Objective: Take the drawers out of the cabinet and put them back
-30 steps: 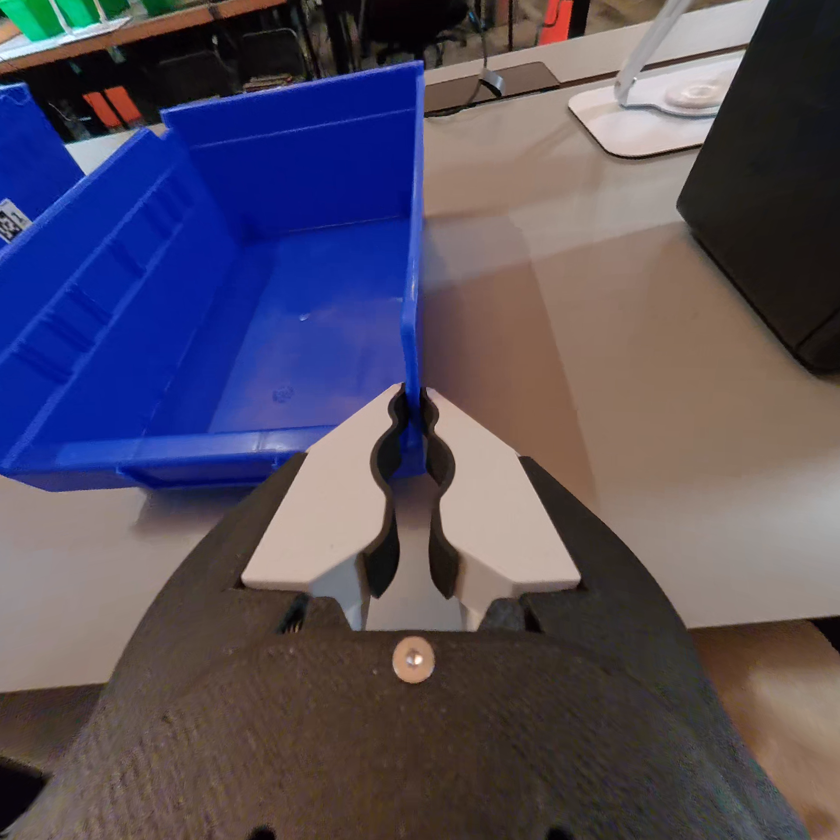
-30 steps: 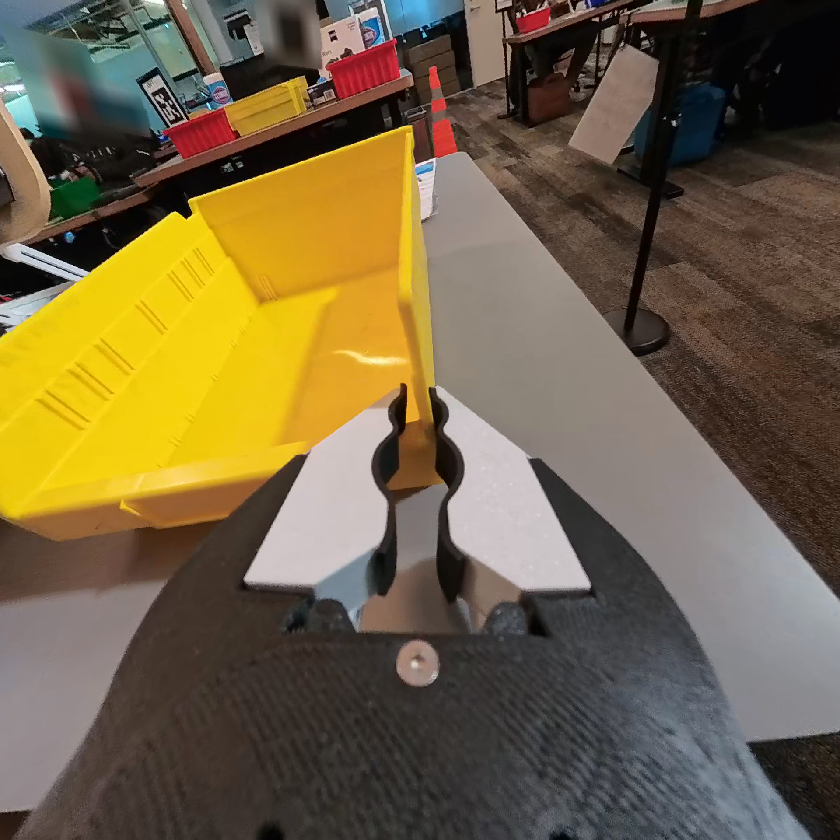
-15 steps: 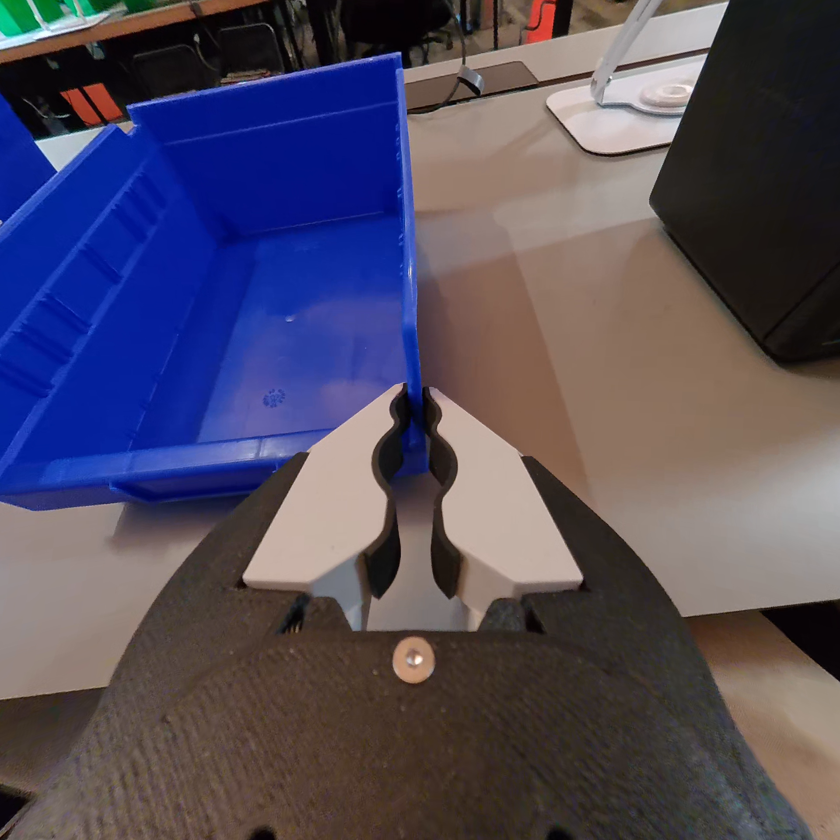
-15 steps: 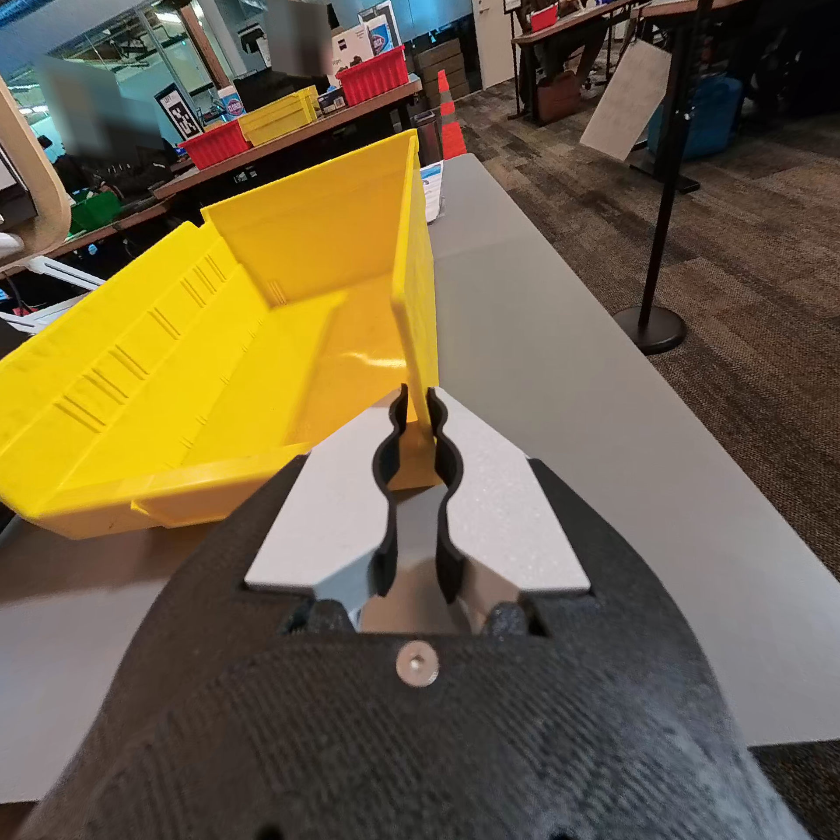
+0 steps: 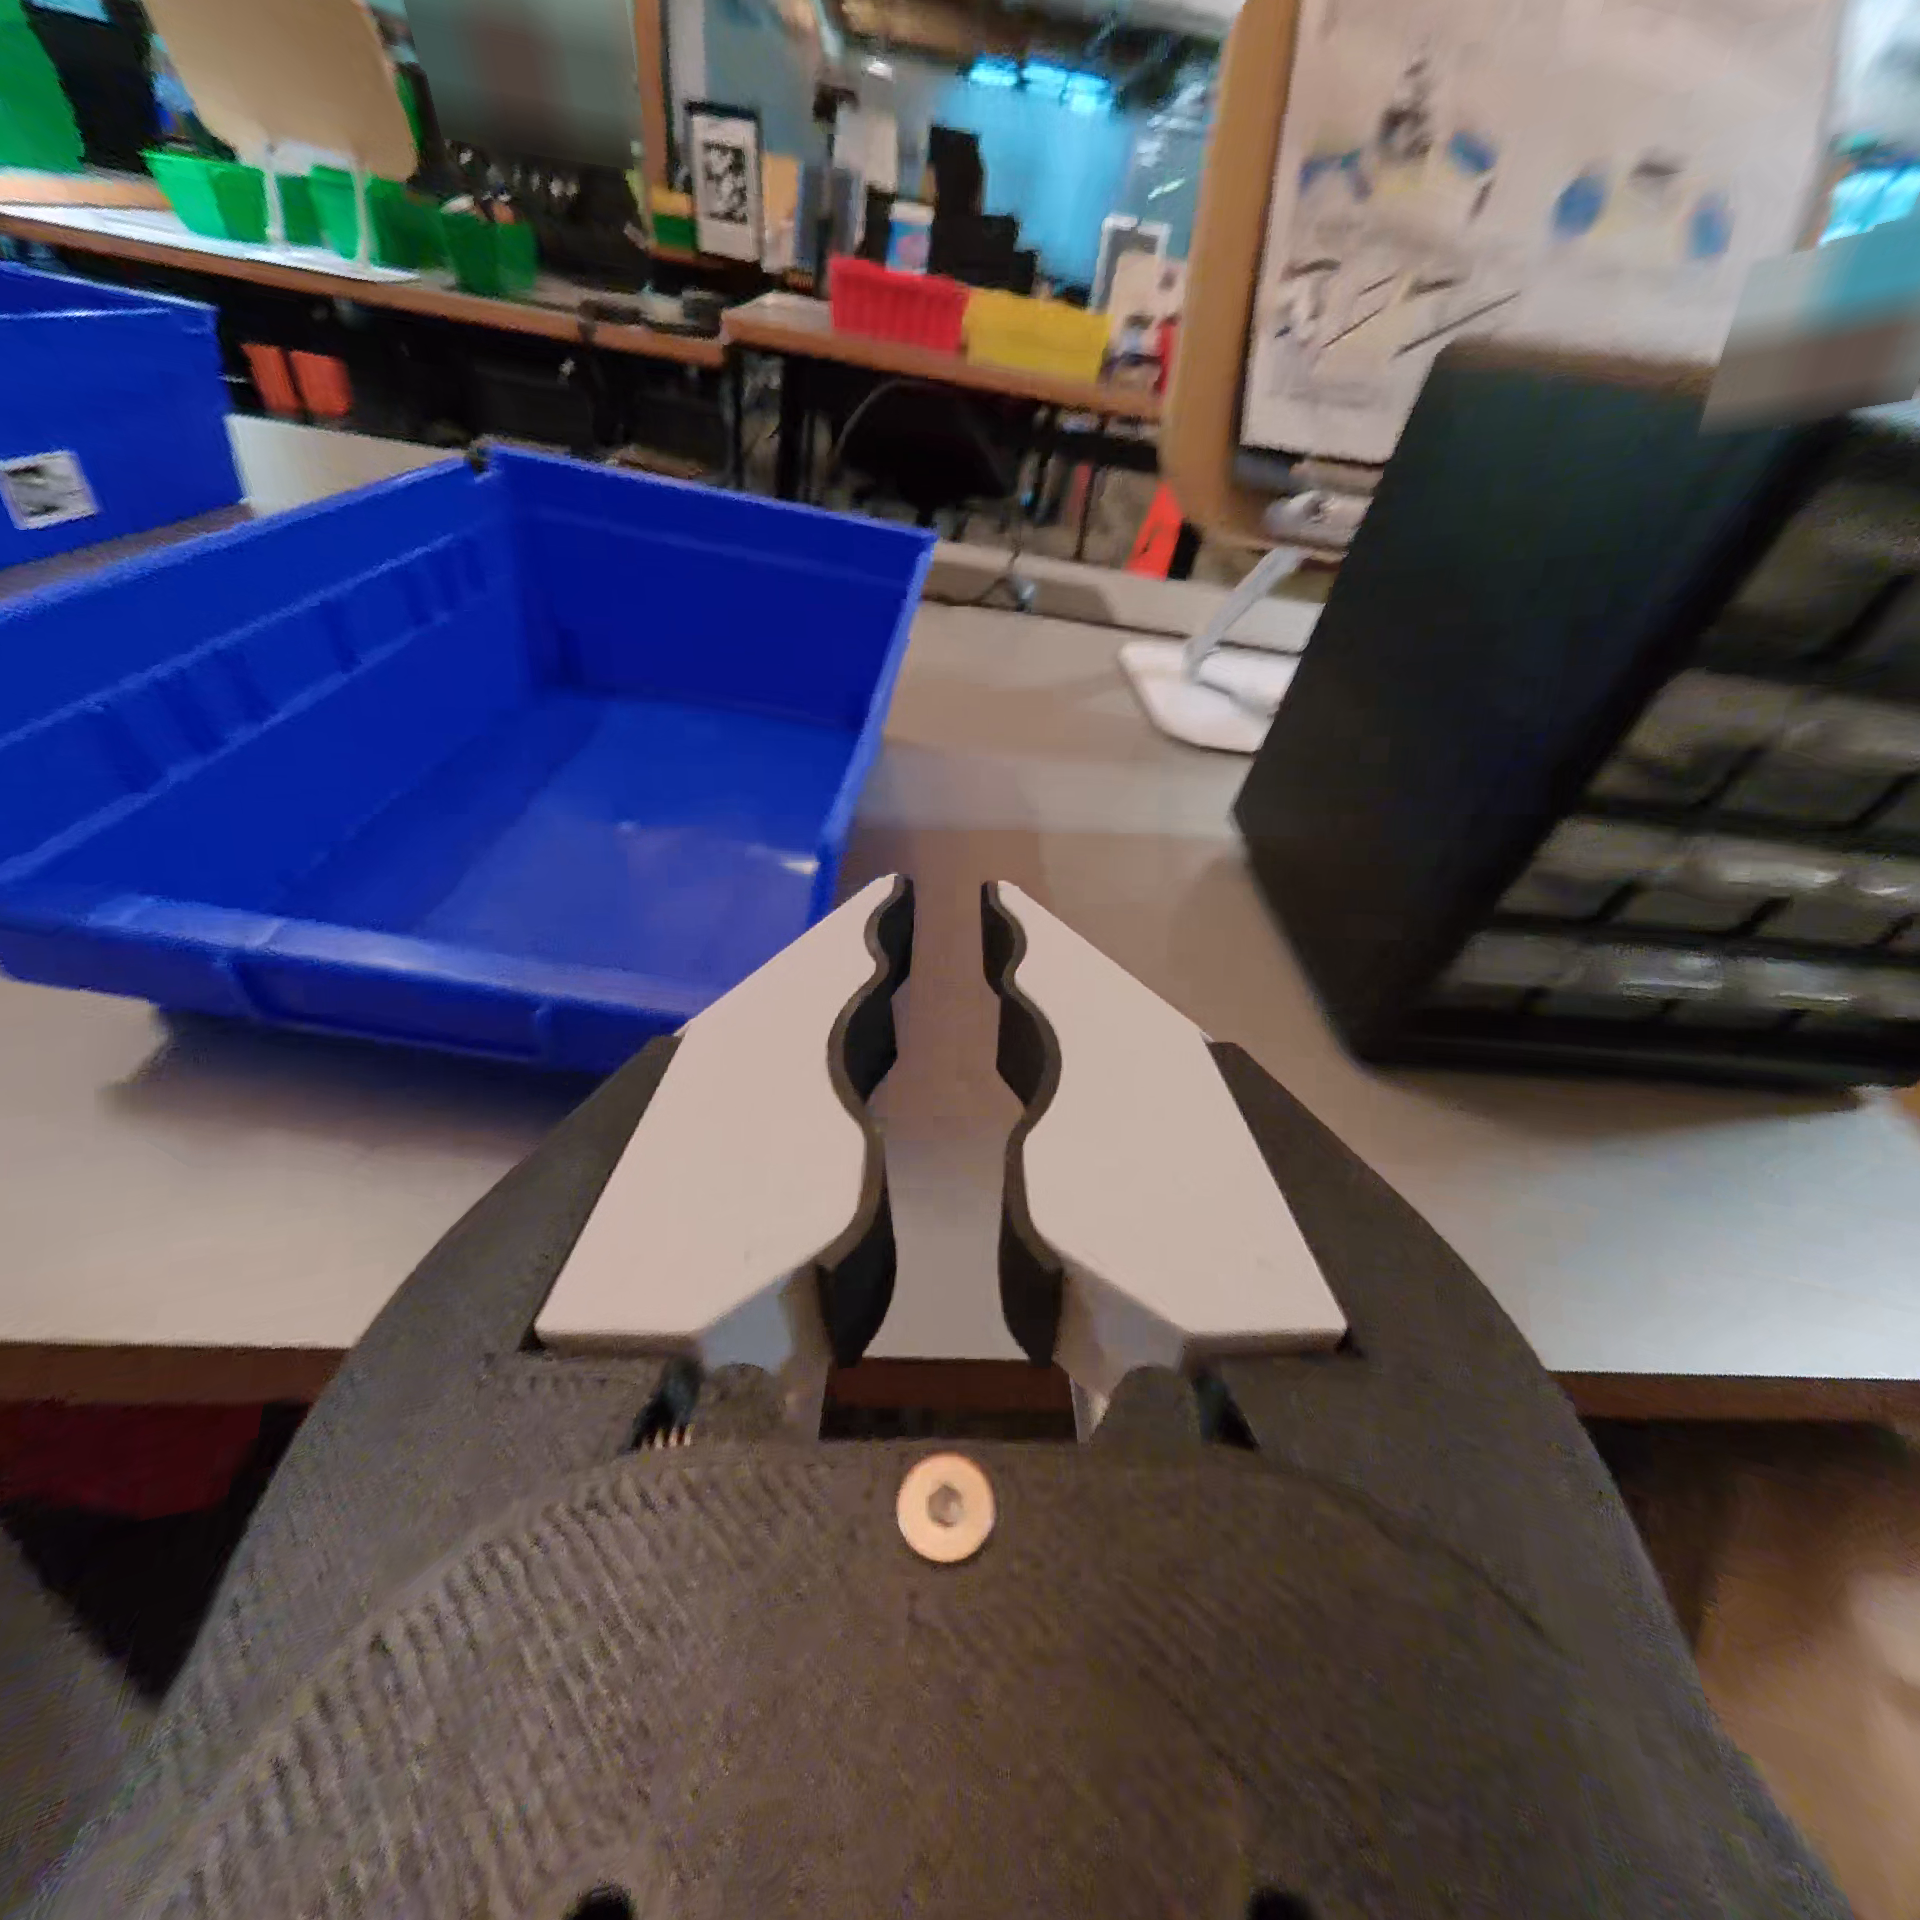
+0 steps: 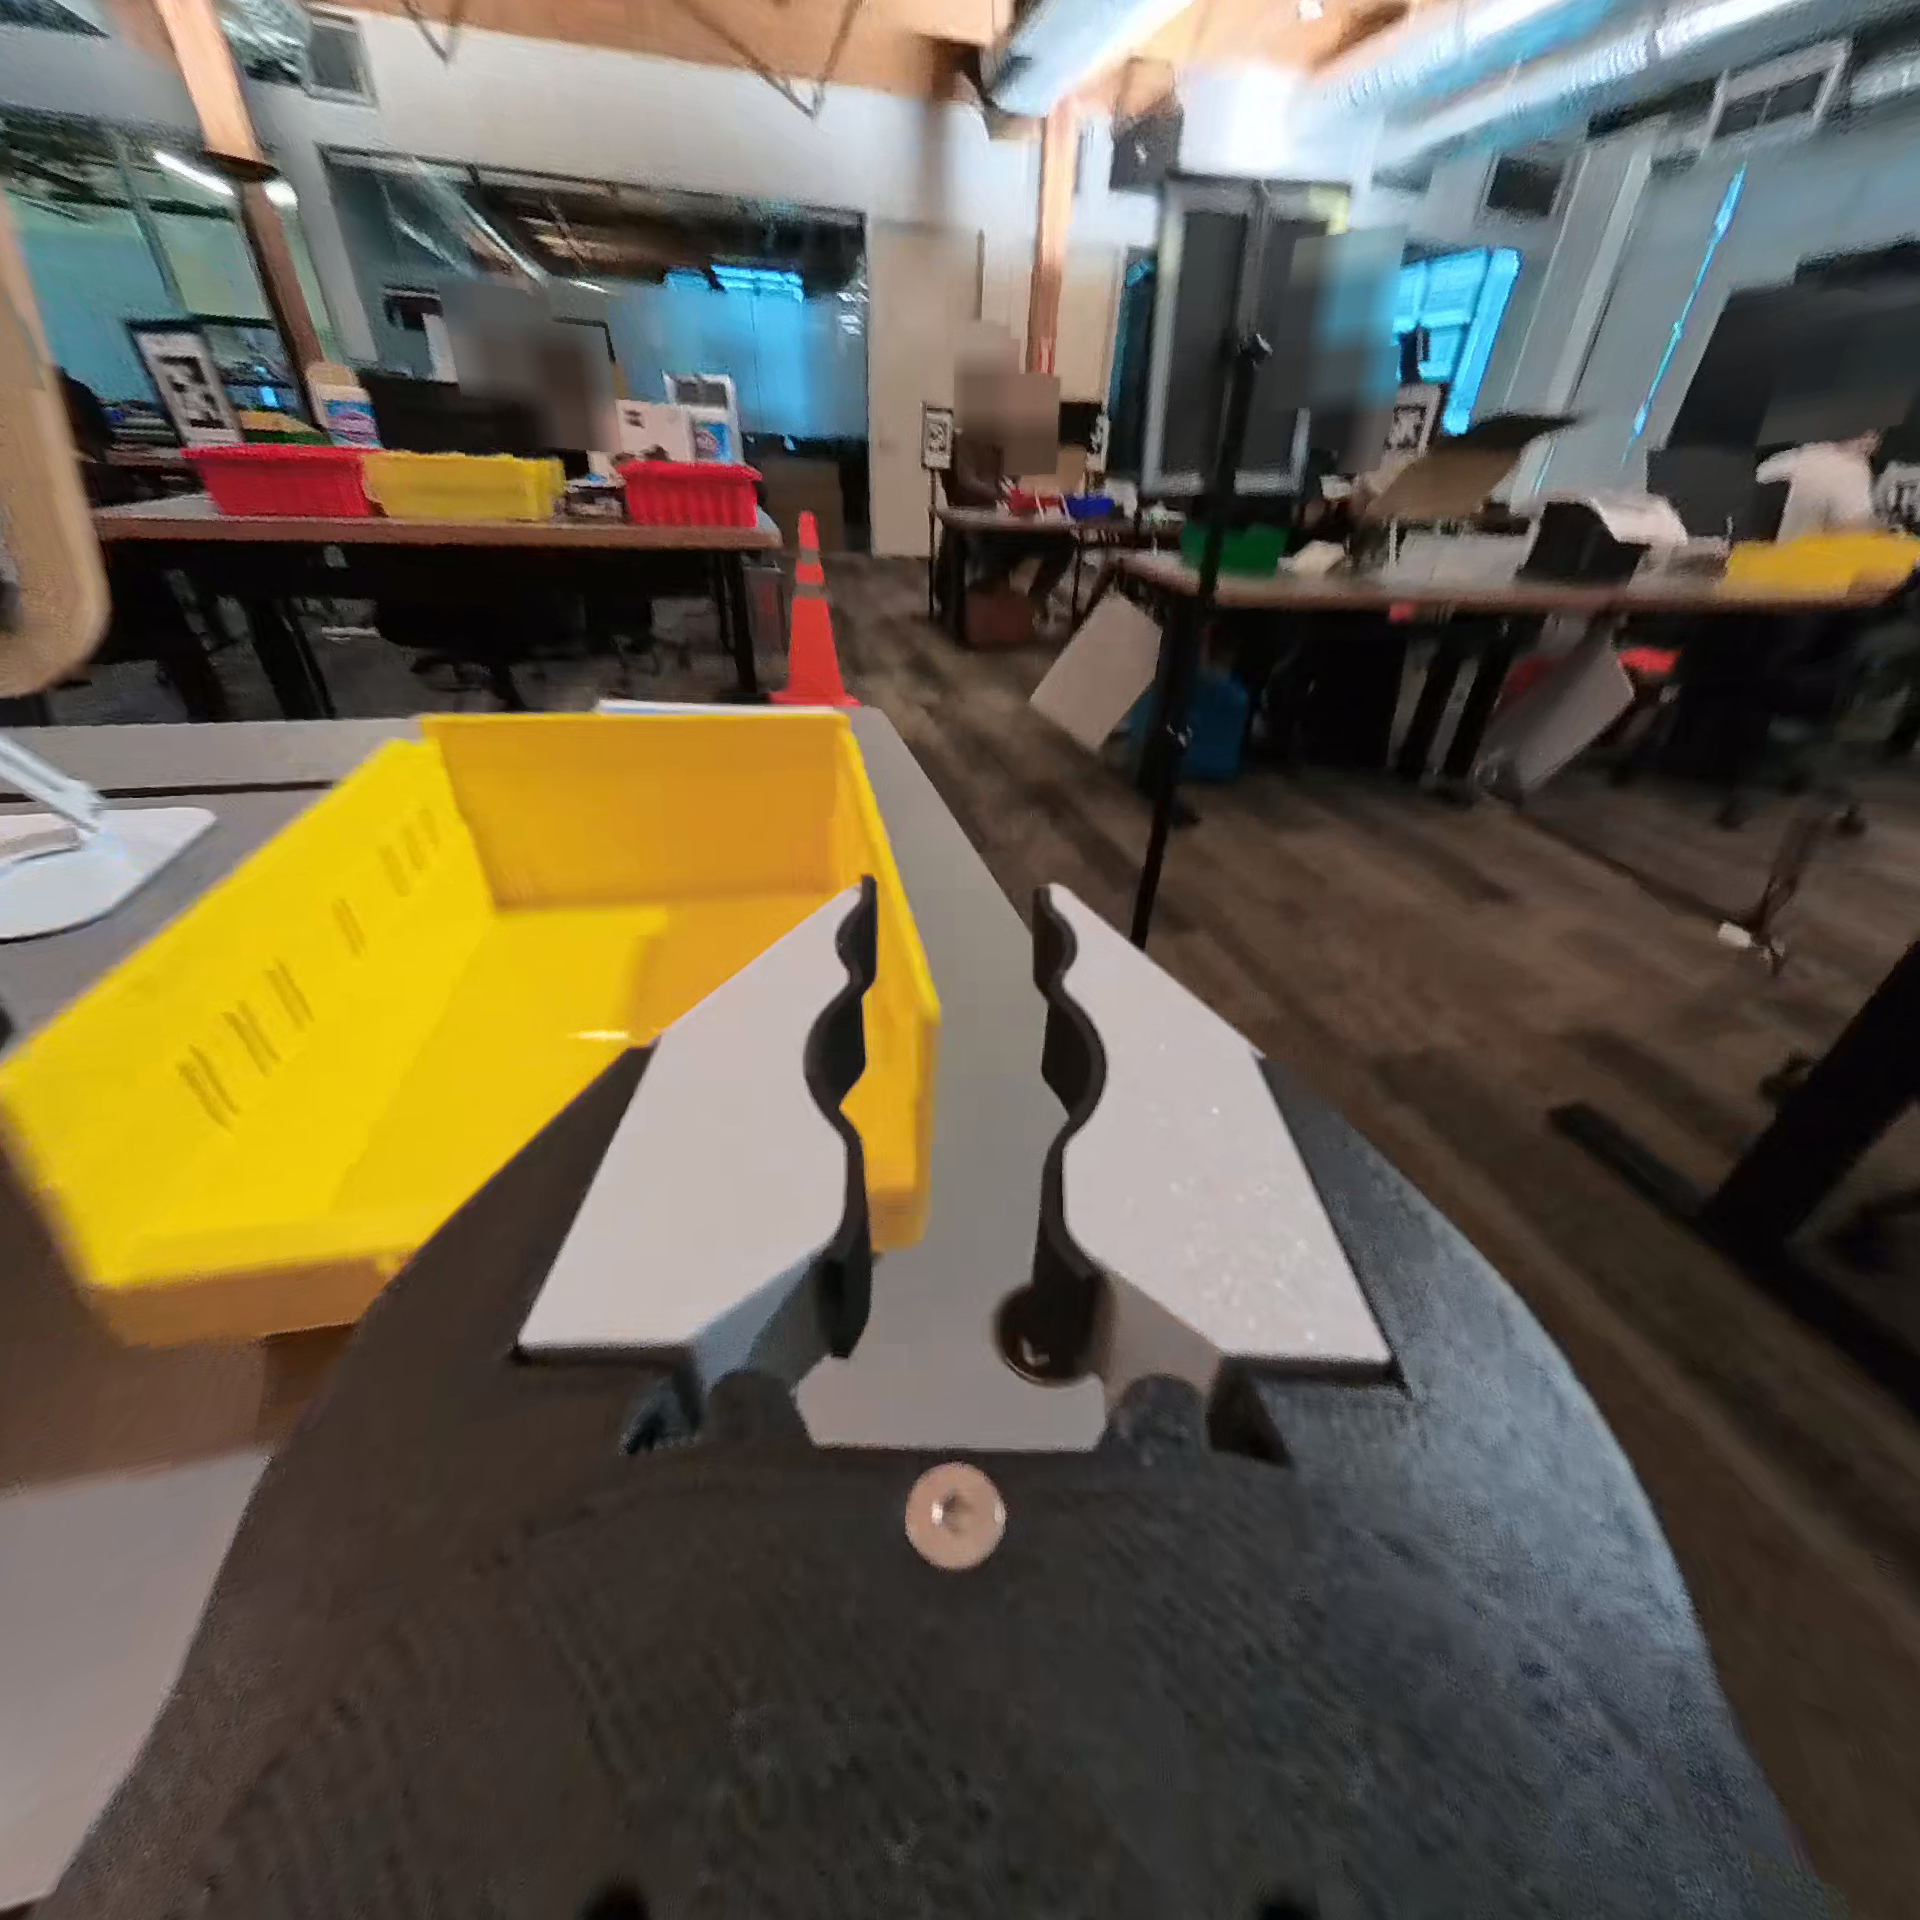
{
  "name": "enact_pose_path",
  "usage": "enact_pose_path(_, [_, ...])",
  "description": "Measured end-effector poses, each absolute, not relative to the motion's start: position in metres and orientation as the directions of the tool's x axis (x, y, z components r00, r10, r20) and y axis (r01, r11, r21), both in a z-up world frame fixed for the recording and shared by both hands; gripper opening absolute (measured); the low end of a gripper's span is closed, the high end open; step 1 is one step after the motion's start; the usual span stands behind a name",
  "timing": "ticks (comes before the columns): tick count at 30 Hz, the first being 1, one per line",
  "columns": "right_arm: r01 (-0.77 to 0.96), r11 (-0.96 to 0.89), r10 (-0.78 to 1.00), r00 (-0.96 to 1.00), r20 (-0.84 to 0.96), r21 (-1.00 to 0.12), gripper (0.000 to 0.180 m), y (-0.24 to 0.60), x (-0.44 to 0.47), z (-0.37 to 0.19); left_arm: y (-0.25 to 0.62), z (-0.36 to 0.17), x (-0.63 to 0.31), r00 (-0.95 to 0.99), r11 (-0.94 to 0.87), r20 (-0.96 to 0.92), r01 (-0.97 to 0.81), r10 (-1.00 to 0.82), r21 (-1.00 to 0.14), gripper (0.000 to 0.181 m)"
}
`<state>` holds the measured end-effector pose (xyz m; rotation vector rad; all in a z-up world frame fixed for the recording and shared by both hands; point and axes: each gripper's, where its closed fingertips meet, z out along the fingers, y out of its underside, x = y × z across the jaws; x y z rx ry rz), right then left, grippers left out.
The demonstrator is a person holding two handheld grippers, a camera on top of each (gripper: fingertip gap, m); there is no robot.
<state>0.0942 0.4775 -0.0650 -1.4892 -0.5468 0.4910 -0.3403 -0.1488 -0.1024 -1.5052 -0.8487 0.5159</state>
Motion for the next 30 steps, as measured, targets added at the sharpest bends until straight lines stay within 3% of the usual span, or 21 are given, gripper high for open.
enact_pose_path(1, [0.031,0.062,0.633,0.772,0.063,-0.998,0.030,0.465,0.086,-0.053,-0.141,-0.100,-0.336,0.652,0.046,0.171,0.205,0.739,-0.978,0.010])
enact_pose_path(6, [-0.068,0.135,0.830,0.553,0.075,-0.988,0.029,0.354,-0.003,-0.015,-0.120,-0.103,-0.342,0.640,-0.128,-0.019,0.125,0.768,-0.984,0.021])
enact_pose_path(10, [-0.026,-0.023,0.987,0.161,-0.027,-0.999,0.031,0.211,-0.099,-0.058,-0.135,-0.113,-0.360,0.583,-0.139,-0.033,0.138,0.812,-0.981,0.035])
enact_pose_path(14, [0.155,0.246,0.969,-0.050,0.241,-0.957,0.029,0.110,-0.151,-0.104,-0.137,-0.135,-0.369,0.593,-0.051,0.156,0.318,0.790,-0.947,0.049])
enact_pose_path(17, [0.083,0.411,0.911,-0.075,0.405,-0.908,0.025,0.067,-0.174,-0.098,-0.130,-0.136,-0.375,0.588,0.017,0.265,0.393,0.764,-0.920,0.056])
enact_pose_path(25, [0.124,0.615,0.779,-0.249,0.576,-0.778,0.040,0.018,-0.249,-0.114,-0.115,-0.165,-0.376,0.650,-0.127,0.171,0.385,0.741,-0.914,0.051])
enact_pose_path(28, [0.213,0.584,0.804,-0.290,0.520,-0.784,0.041,0.036,-0.262,-0.122,-0.123,-0.164,-0.370,0.653,-0.141,0.136,0.354,0.745,-0.925,0.046])
enact_pose_path(30, [0.144,0.542,0.791,-0.419,0.445,-0.828,0.044,0.021,-0.249,-0.123,-0.127,-0.161,-0.364,0.659,-0.119,0.136,0.327,0.740,-0.938,0.042])
